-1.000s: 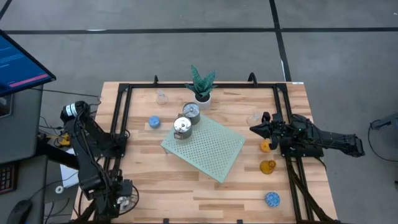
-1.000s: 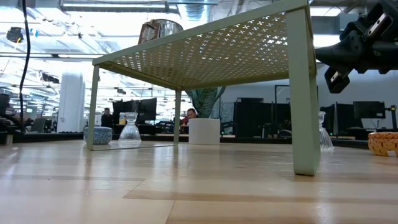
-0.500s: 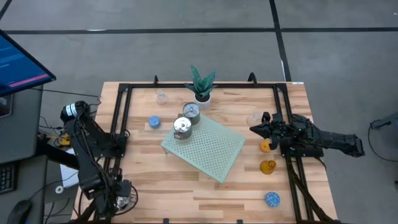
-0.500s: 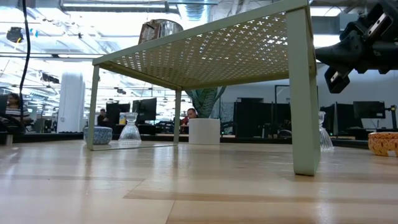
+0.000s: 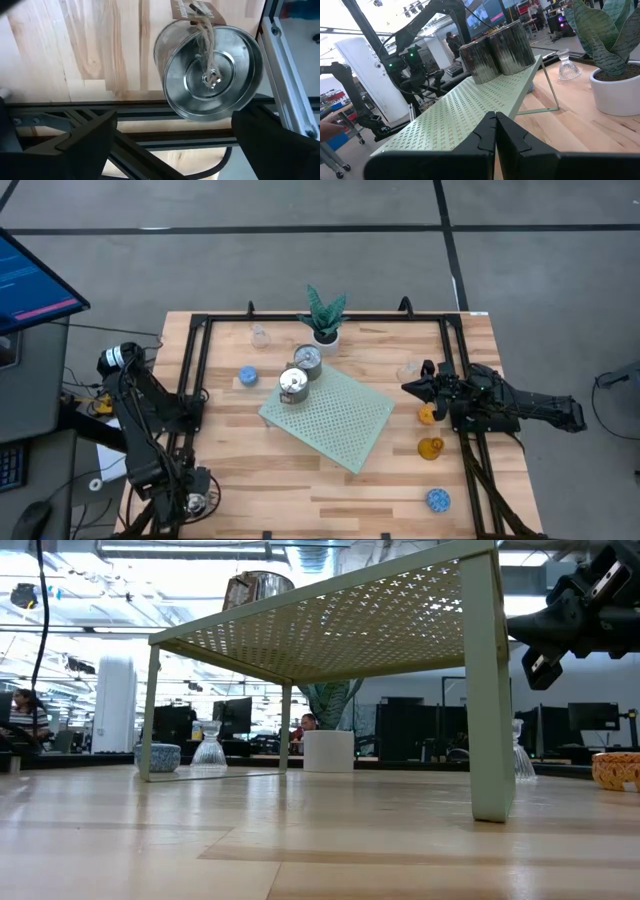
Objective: Pick & Place candle stick holders
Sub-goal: Put the silver scented candle on the shelf
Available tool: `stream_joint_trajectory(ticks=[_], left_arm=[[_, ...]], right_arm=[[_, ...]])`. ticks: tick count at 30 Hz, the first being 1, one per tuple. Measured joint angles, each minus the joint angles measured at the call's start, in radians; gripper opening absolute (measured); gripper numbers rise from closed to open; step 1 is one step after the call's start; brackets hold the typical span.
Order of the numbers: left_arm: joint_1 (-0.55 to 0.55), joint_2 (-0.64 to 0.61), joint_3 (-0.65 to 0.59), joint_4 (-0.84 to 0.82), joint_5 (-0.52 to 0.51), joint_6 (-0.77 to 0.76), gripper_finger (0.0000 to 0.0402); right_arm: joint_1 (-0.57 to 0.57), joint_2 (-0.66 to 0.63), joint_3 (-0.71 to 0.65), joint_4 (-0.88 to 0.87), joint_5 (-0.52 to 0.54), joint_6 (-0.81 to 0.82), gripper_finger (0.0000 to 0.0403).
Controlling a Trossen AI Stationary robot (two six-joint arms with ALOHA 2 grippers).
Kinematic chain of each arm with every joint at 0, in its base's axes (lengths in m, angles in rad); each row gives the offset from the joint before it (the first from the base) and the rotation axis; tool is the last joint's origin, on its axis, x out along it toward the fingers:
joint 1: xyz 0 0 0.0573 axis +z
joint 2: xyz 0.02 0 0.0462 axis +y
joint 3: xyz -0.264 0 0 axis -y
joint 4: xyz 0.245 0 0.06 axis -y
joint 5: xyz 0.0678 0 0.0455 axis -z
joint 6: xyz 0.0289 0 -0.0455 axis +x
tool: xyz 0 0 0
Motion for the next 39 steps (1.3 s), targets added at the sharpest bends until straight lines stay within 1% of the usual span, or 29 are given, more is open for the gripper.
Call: stream_joint_trajectory(ticks=[4, 6, 12, 15, 21, 26, 30, 34, 39], left_arm=[[0.0, 0.0, 0.0, 0.013, 0.034, -0.027, 0.0396], [0.0, 0.0, 0.002, 0.032, 0.036, -0.016, 0.0398], [0.004, -0.004, 0.003, 0.02, 0.055, 0.009, 0.0399], [0.014, -0.004, 0.003, 0.006, 0.046, 0.027, 0.0399], [0.058, -0.004, 0.003, -0.003, -0.033, 0.028, 0.04], [0.097, -0.004, 0.003, 0.039, -0.081, 0.043, 0.04], [0.103, -0.004, 0.003, 0.103, -0.08, 0.053, 0.04], [0.091, 0.007, 0.003, 0.126, -0.074, 0.05, 0.04], [0.07, 0.068, 0.003, 0.15, -0.073, 0.022, 0.04]], right_arm=[[0.0, 0.0, 0.0, 0.0, 0.0, 0.0, 0.0], [0.0, 0.0, 0.0, 0.0, 0.0, 0.0, 0.0], [0.0, 0.0, 0.0, 0.0, 0.0, 0.0, 0.0], [0.0, 0.0, 0.0, 0.0, 0.0, 0.0, 0.0], [0.0, 0.0, 0.0, 0.0, 0.0, 0.0, 0.0], [0.0, 0.0, 0.0, 0.0, 0.0, 0.0, 0.0], [0.0, 0.0, 0.0, 0.0, 0.0, 0.0, 0.0], [0.0, 0.0, 0.0, 0.0, 0.0, 0.0, 0.0], [0.0, 0.0, 0.0, 0.0, 0.0, 0.0, 0.0]])
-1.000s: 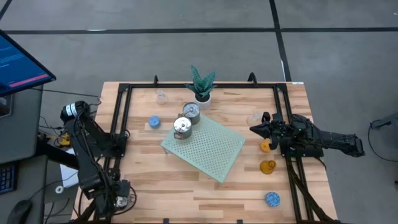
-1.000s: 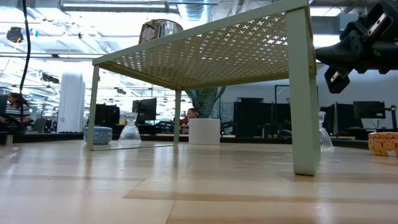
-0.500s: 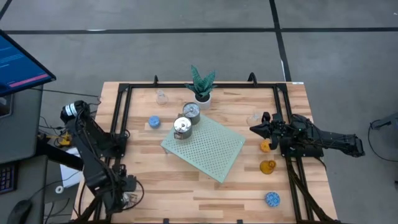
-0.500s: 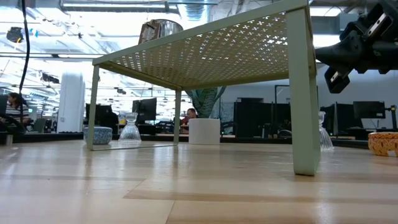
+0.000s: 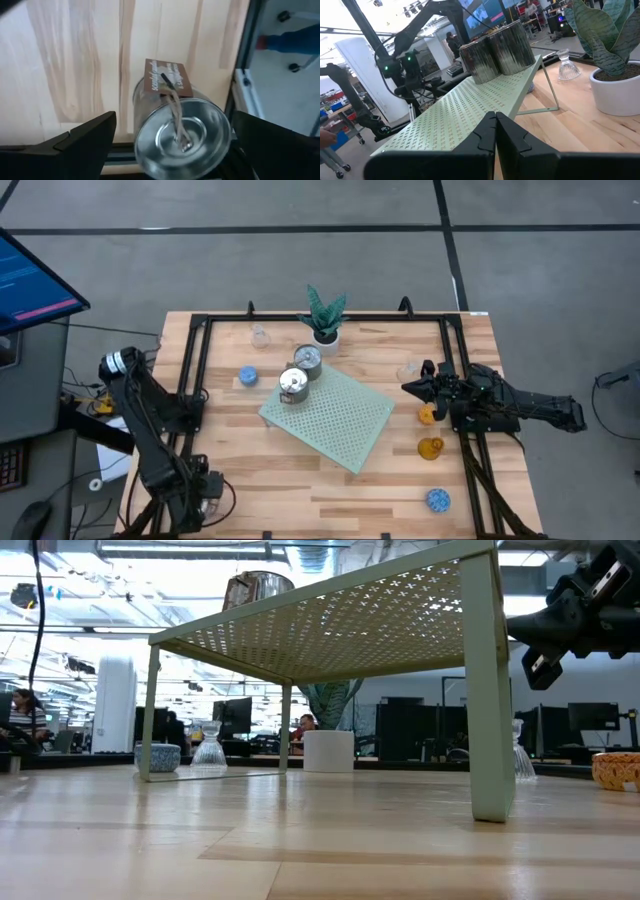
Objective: Pick & Place candle stick holders
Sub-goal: Put the silver scented candle on the shelf
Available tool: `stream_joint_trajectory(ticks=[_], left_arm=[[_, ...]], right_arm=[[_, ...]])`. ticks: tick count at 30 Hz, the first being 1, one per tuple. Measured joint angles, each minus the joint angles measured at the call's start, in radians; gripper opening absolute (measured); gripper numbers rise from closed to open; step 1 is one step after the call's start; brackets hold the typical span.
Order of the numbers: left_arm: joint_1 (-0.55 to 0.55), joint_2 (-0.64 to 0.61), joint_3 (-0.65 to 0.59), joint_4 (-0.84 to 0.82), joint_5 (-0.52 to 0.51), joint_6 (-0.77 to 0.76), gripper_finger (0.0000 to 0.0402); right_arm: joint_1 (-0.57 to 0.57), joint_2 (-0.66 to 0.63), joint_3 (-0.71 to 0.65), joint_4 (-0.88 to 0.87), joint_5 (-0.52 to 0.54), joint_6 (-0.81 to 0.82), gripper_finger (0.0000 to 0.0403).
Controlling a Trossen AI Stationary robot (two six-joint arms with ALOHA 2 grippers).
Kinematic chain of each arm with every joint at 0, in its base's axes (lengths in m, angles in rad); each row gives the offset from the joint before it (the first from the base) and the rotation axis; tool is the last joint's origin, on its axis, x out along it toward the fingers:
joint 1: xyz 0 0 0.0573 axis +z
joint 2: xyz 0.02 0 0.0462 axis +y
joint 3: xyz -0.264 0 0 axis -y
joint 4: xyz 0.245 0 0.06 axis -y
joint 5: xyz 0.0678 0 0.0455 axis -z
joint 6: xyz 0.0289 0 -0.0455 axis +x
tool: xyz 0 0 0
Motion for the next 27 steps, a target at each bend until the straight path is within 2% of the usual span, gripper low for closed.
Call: stream_joint_trajectory(ticks=[6, 12, 18, 27], left_arm=[[-0.023, 0.064, 0.0, 0.029, 0.002, -0.028, 0.04], [-0.047, 0.035, 0.0, 0.027, 0.049, -0.047, 0.04], [-0.087, 0.028, 0.0, 0.029, 0.05, -0.06, 0.04], [-0.088, 0.054, 0.0, 0.039, 0.041, -0.074, 0.04]], right_arm=[[0.0, 0.0, 0.0, 0.0, 0.0, 0.0, 0.0], [0.0, 0.0, 0.0, 0.0, 0.0, 0.0, 0.0], [0.0, 0.0, 0.0, 0.0, 0.0, 0.0, 0.0], [0.0, 0.0, 0.0, 0.0, 0.0, 0.0, 0.0]])
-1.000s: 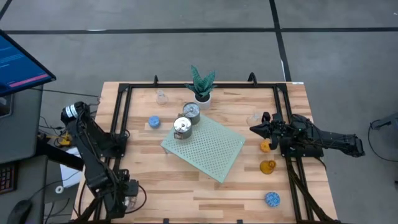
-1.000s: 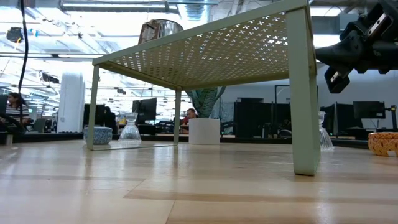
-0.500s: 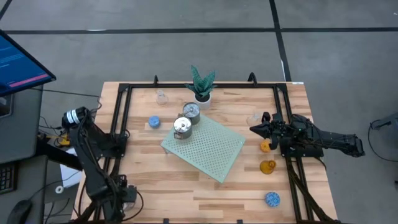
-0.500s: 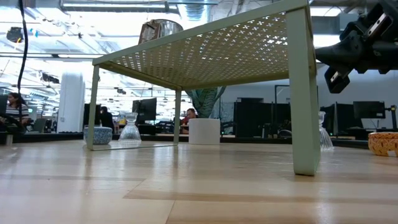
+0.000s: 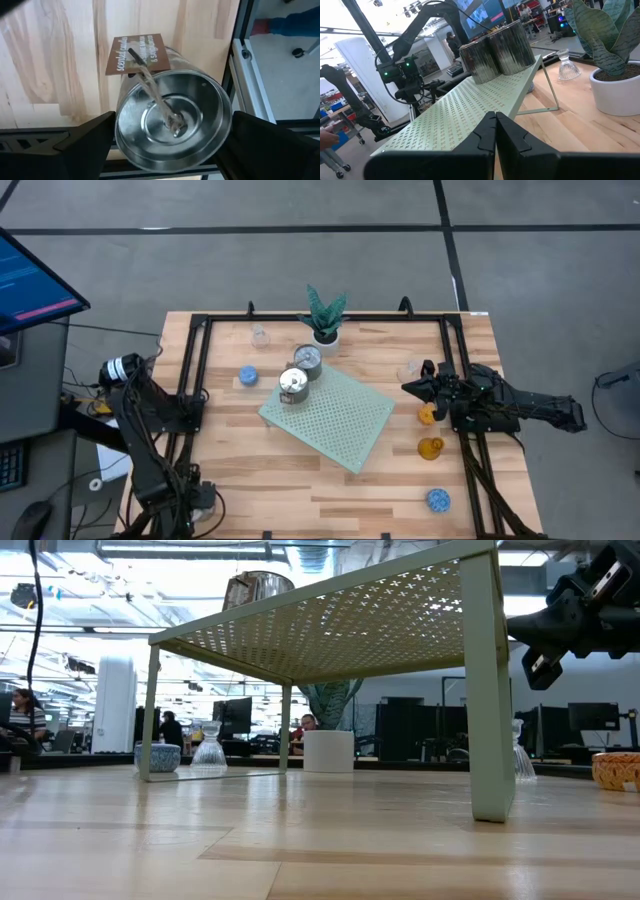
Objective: Pick & Place candle stick holders
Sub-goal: Put the silver scented candle on the shelf
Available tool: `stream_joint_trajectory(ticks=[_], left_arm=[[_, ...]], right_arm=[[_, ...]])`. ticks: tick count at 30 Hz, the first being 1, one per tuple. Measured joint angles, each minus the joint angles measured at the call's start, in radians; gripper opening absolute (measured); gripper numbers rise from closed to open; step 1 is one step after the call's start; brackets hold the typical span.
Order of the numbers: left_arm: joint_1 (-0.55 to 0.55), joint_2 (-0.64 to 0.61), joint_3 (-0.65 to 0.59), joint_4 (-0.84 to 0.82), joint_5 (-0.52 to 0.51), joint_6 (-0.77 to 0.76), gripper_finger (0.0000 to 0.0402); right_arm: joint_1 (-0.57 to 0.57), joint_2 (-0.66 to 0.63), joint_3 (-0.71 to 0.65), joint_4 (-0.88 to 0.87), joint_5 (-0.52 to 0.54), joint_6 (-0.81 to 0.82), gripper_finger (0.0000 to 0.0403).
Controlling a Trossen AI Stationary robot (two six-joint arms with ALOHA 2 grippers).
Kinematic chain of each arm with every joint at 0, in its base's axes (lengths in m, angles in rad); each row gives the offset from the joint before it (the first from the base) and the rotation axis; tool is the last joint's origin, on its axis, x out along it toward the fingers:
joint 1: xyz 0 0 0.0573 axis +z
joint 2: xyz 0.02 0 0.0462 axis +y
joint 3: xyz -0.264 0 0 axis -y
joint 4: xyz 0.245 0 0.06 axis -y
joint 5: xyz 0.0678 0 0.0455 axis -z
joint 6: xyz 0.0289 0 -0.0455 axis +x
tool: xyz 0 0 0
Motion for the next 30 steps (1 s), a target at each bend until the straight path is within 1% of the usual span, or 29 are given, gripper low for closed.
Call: stream_joint_trajectory(ticks=[11, 18, 30], left_arm=[[0.0, 0.06, 0.0, 0.032, 0.003, 0.0, 0.04], [-0.025, 0.061, -0.007, 0.036, 0.004, -0.001, 0.04], [-0.019, 0.061, -0.013, 0.043, -0.022, -0.016, 0.0399]], right_arm=[[0.0, 0.0, 0.0, 0.0, 0.0, 0.0, 0.0], [0.0, 0.0, 0.0, 0.0, 0.0, 0.0, 0.0], [0.0, 0.0, 0.0, 0.0, 0.0, 0.0, 0.0]])
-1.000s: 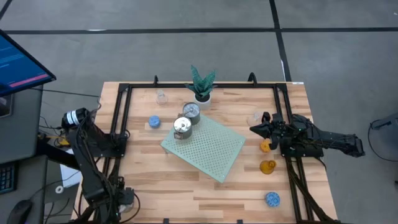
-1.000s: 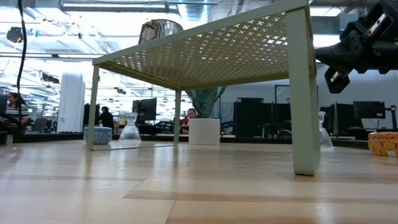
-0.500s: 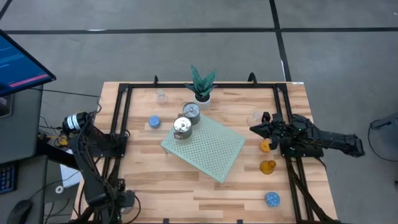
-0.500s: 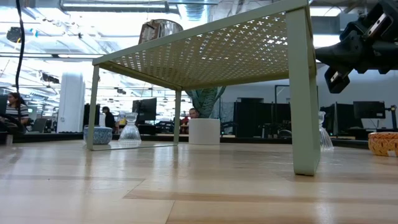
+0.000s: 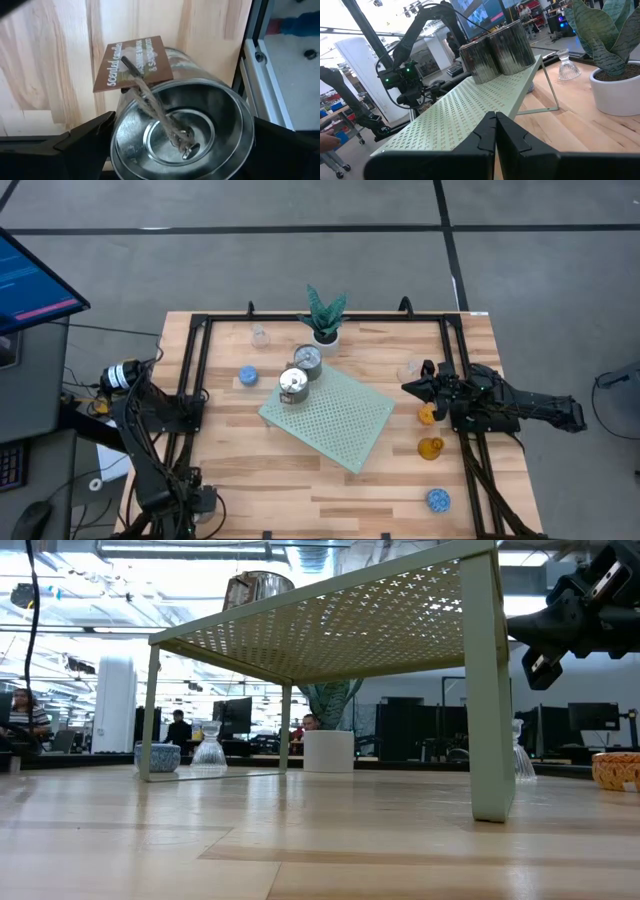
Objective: Pick & Place candle stick holders
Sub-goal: Put the silver scented candle on the shelf
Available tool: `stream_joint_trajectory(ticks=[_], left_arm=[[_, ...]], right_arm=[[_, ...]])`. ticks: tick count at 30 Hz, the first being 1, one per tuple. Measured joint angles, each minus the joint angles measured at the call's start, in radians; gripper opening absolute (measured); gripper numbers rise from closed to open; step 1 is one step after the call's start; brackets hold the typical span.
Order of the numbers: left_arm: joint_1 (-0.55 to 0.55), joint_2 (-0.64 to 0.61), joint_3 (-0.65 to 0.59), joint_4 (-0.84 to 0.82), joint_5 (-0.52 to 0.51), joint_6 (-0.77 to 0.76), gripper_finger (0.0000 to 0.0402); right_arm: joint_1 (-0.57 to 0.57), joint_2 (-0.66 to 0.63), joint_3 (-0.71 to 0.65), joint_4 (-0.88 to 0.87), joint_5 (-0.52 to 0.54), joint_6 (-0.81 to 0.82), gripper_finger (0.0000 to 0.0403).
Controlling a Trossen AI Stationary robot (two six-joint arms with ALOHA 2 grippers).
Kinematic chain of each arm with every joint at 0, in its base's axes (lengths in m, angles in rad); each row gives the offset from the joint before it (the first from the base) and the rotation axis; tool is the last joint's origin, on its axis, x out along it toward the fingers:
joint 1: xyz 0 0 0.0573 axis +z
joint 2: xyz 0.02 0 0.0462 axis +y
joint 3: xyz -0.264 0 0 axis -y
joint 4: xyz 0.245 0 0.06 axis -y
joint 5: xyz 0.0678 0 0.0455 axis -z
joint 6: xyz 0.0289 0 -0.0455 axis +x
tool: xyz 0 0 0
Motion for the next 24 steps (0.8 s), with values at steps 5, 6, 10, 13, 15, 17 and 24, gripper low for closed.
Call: stream_joint_trajectory(ticks=[5, 6, 10, 13, 15, 17, 24], left_arm=[[0.0, 0.0, 0.0, 0.0, 0.01, 0.031, 0.0398], [0.0, 0.0, 0.0, 0.0, 0.015, 0.038, 0.0397], [0.0, 0.0, 0.0, 0.0, 0.018, 0.039, 0.0396], [0.0, 0.0, 0.0, 0.0, 0.011, 0.039, 0.0395], [0.0, -0.001, 0.0, 0.0, 0.011, 0.039, 0.0395], [0.0, -0.003, 0.0, 0.0, 0.011, 0.039, 0.0395], [0.0, -0.003, -0.001, 0.0, 0.011, 0.039, 0.0395]], right_arm=[[0.0, 0.0, 0.0, 0.0, 0.0, 0.0, 0.0], [0.0, 0.0, 0.0, 0.0, 0.0, 0.0, 0.0], [0.0, 0.0, 0.0, 0.0, 0.0, 0.0, 0.0], [0.0, 0.0, 0.0, 0.0, 0.0, 0.0, 0.0], [0.0, 0.0, 0.0, 0.0, 0.0, 0.0, 0.0], [0.0, 0.0, 0.0, 0.0, 0.0, 0.0, 0.0], [0.0, 0.0, 0.0, 0.0, 0.0, 0.0, 0.0]])
